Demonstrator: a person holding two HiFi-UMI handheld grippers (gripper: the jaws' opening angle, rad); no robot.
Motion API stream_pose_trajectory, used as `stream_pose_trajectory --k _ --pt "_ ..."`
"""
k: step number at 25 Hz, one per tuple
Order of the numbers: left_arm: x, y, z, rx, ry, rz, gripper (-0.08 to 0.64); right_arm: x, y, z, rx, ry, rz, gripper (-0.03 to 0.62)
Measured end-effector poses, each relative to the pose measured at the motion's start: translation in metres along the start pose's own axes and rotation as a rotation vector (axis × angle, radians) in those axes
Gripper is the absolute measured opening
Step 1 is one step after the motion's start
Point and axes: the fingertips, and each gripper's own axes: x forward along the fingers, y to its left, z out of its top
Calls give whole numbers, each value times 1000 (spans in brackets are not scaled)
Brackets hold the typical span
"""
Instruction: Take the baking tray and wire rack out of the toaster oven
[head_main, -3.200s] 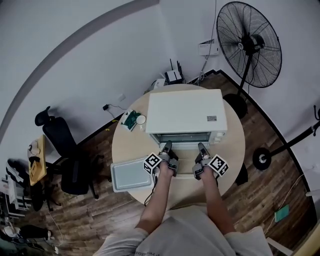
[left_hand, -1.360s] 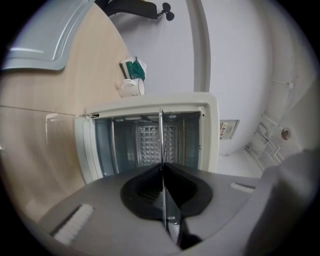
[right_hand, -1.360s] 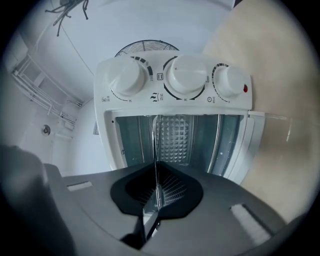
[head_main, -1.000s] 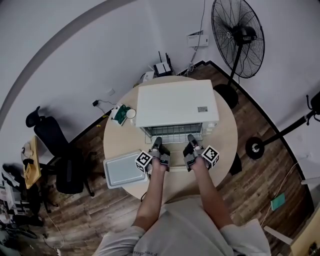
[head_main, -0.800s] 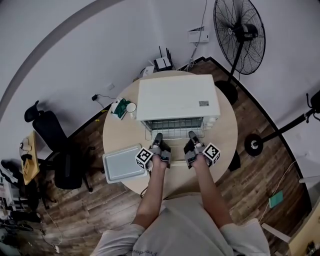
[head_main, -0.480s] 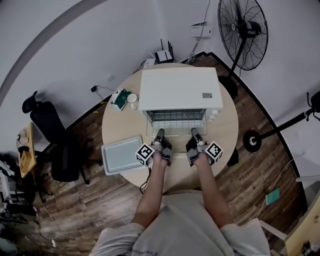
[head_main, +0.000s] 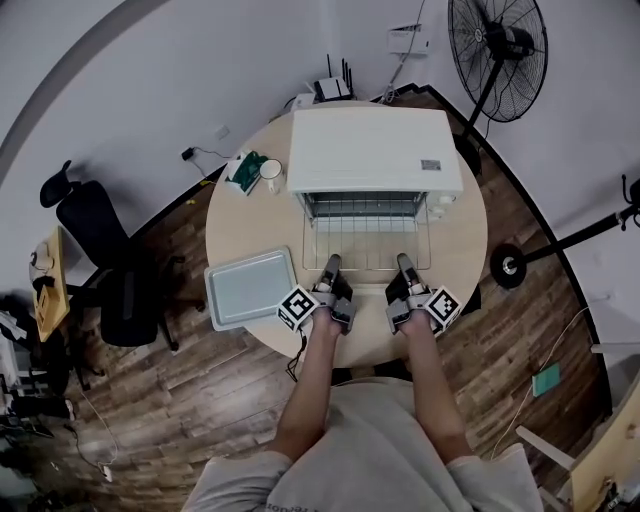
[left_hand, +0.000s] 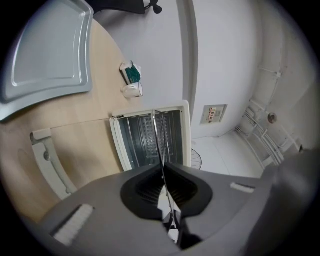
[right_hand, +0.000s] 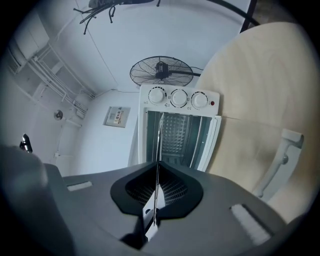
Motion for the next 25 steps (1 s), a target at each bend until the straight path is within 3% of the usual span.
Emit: stream_pose_trajectory --k 3,15,21,25 --pt "-6 5 -13 4 16 6 54 -14 -6 2 -14 -5 7 0" --pt "-61 15 -7 1 90 -1 54 -49 -3 -50 -35 -34 11 0" --pt "-90 25 9 12 83 -23 54 -54 -6 -86 -37 3 -1 0" --pt "-117 39 23 47 75 5 54 -59 -11 -117 -54 56 -24 0"
